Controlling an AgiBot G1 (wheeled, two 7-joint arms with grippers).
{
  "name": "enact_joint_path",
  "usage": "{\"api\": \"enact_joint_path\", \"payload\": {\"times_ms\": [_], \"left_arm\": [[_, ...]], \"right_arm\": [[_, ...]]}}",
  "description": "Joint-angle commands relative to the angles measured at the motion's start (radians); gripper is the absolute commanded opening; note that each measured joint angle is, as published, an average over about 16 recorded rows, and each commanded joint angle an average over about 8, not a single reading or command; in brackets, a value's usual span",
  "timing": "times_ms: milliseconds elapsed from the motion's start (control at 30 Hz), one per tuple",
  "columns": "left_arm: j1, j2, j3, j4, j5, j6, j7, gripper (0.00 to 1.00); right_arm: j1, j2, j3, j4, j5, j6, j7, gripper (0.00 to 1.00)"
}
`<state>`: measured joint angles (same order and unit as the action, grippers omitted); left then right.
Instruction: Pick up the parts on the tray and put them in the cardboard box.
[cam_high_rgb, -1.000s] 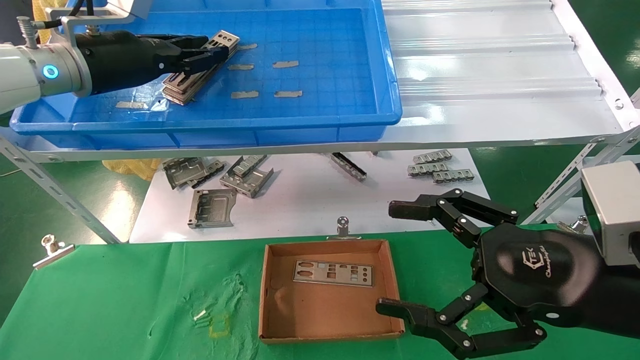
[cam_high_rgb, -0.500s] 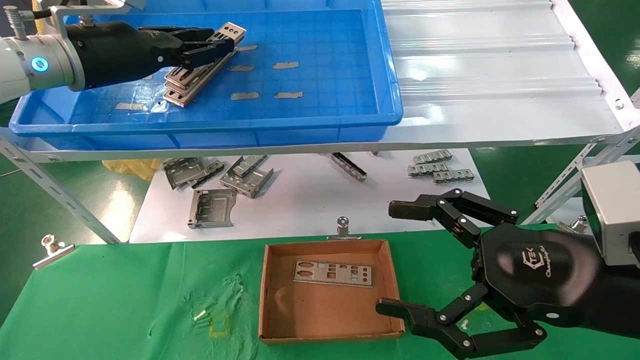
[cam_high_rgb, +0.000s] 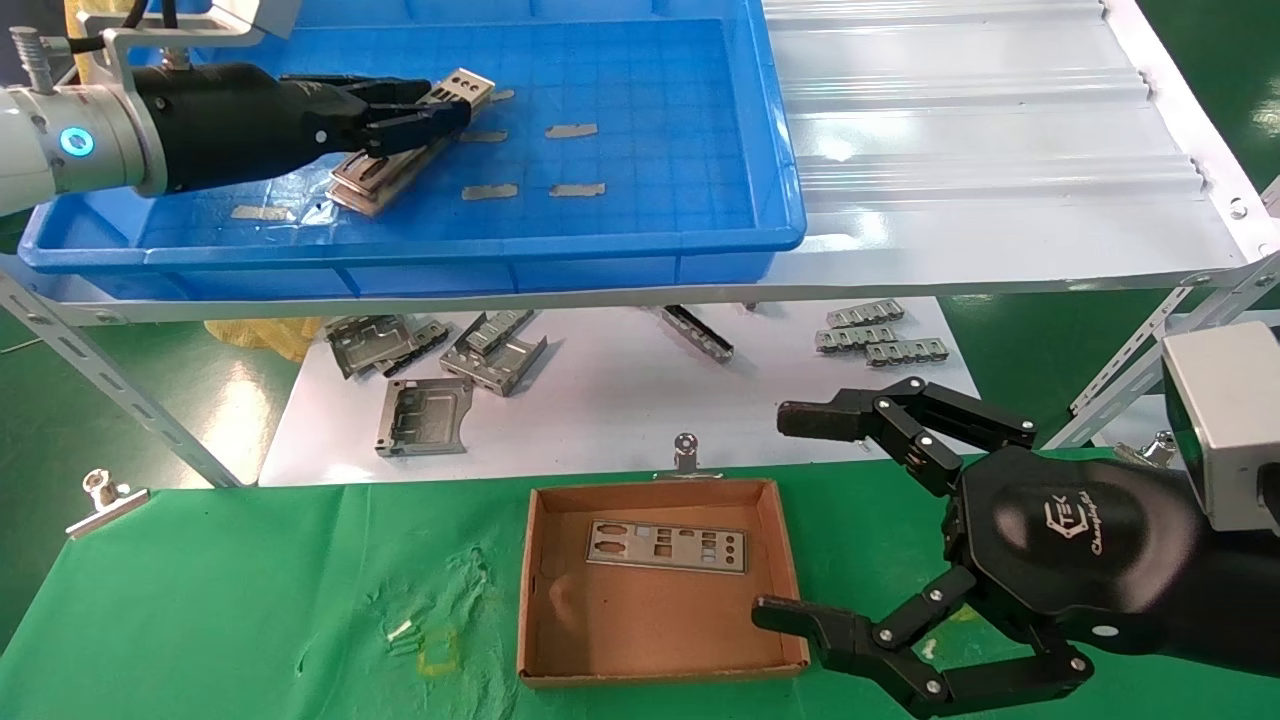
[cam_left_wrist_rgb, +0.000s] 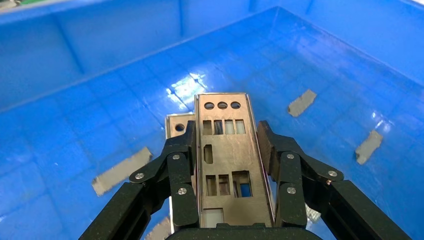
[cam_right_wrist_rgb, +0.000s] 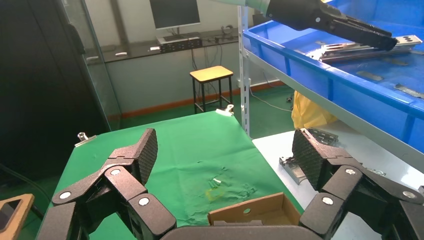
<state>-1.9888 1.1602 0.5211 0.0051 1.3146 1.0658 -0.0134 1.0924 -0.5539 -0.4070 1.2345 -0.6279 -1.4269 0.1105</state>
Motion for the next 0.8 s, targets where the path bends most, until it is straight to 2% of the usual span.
{"api": "enact_joint_path", "payload": {"times_ms": [33,100,167,800], "left_arm": [[0.0,0.0,0.002,0.002,0.003,0.003,-0.004,0.37],[0.002,-0.001,0.003,0.001,0.004,0.007,-0.004,0.13],[0.003,-0.001,0.004,0.0,0.005,0.01,-0.004,0.01],[0.01,0.008,0.001,-0.002,0.002,-0.064,0.006,0.0]], "right_arm": [[0.0,0.0,0.0,0.0,0.0,0.0,0.0,1.0],[0.0,0.0,0.0,0.0,0.0,0.0,0.0,1.0],[0.0,0.0,0.0,0.0,0.0,0.0,0.0,1.0],[0.0,0.0,0.0,0.0,0.0,0.0,0.0,1.0]]}}
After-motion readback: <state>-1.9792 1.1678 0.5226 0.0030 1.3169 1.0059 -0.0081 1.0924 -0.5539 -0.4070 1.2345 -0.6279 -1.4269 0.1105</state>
